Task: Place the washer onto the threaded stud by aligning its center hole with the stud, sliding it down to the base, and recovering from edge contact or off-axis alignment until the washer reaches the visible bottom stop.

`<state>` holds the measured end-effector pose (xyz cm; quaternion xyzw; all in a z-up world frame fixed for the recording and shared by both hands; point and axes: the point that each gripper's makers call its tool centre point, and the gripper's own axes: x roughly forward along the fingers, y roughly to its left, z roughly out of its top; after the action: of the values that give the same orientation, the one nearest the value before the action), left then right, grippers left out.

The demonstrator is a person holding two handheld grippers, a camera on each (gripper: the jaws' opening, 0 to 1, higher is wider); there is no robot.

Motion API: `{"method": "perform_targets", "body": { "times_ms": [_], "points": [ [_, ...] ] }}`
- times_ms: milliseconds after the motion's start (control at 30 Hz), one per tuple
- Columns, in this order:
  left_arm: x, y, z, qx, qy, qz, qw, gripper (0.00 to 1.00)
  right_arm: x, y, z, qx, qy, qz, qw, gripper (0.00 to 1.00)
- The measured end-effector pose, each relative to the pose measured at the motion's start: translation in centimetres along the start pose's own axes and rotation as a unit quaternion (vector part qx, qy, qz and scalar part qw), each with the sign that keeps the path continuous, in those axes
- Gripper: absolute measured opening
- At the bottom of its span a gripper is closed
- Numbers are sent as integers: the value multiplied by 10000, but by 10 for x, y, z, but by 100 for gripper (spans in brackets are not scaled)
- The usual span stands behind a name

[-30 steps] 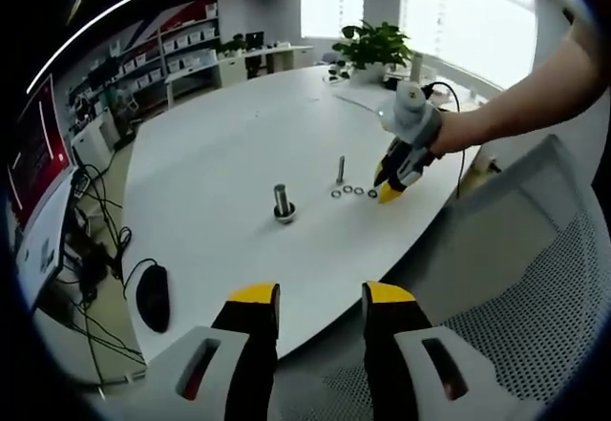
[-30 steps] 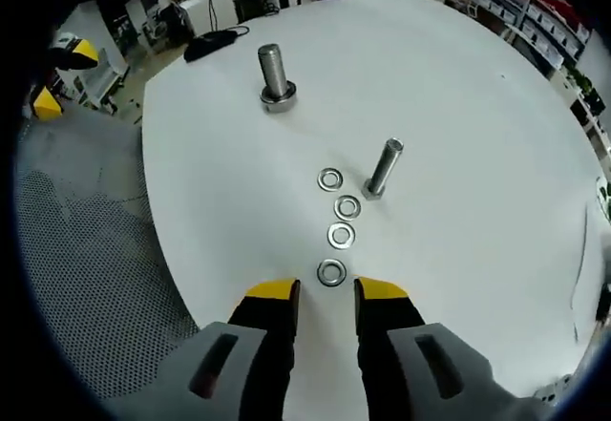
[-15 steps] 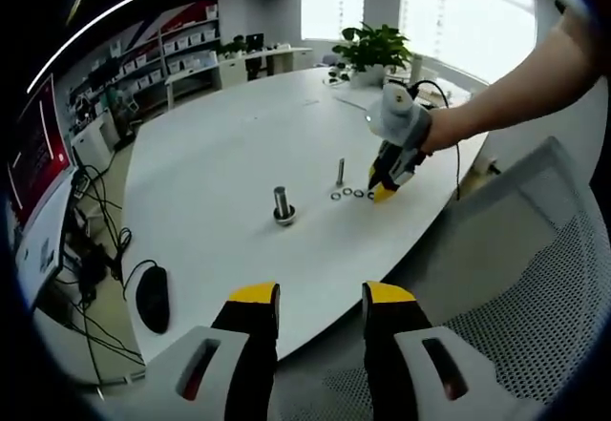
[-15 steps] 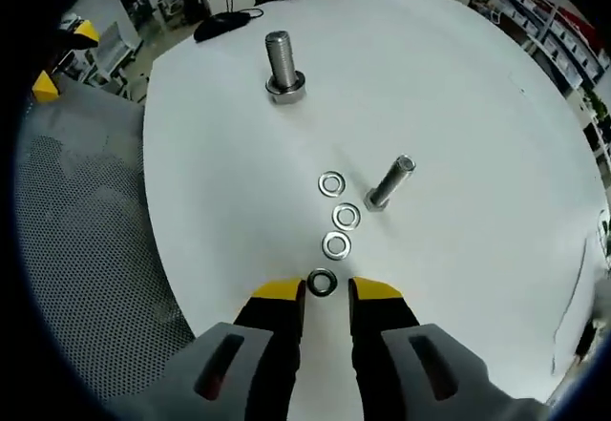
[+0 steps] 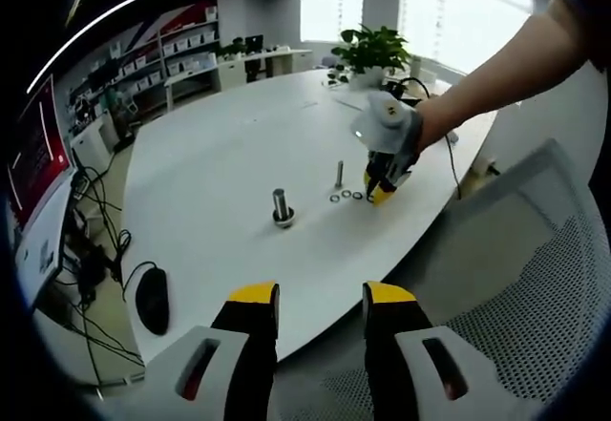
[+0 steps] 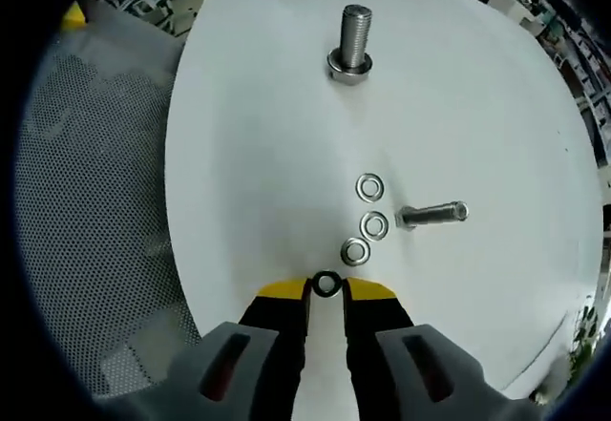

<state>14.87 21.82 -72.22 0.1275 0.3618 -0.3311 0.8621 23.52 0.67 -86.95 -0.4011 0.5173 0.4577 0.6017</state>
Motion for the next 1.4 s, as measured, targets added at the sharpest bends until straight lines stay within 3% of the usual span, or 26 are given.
{"method": "perform_targets", "body": {
  "times_ms": [67, 267, 700, 833, 1400],
  "points": [
    [0, 0, 0, 12, -7, 5, 10000, 33, 0, 0, 0, 27, 59, 13, 10000, 16],
    [0, 0, 1, 24, -16, 31, 10000, 33, 1, 4, 1, -416, 295, -211, 9985, 17],
    [-1, 1, 2, 31, -47, 48, 10000, 33, 1, 1, 0, -359, 371, -150, 9986, 16],
    [-1, 2, 2, 14, -60, 51, 10000, 33, 1, 1, 0, -121, 418, -246, 9987, 16],
    [-1, 2, 2, 25, -35, 48, 10000, 33, -2, 0, -1, 359, -114, -231, 9990, 14]
  ]
}}
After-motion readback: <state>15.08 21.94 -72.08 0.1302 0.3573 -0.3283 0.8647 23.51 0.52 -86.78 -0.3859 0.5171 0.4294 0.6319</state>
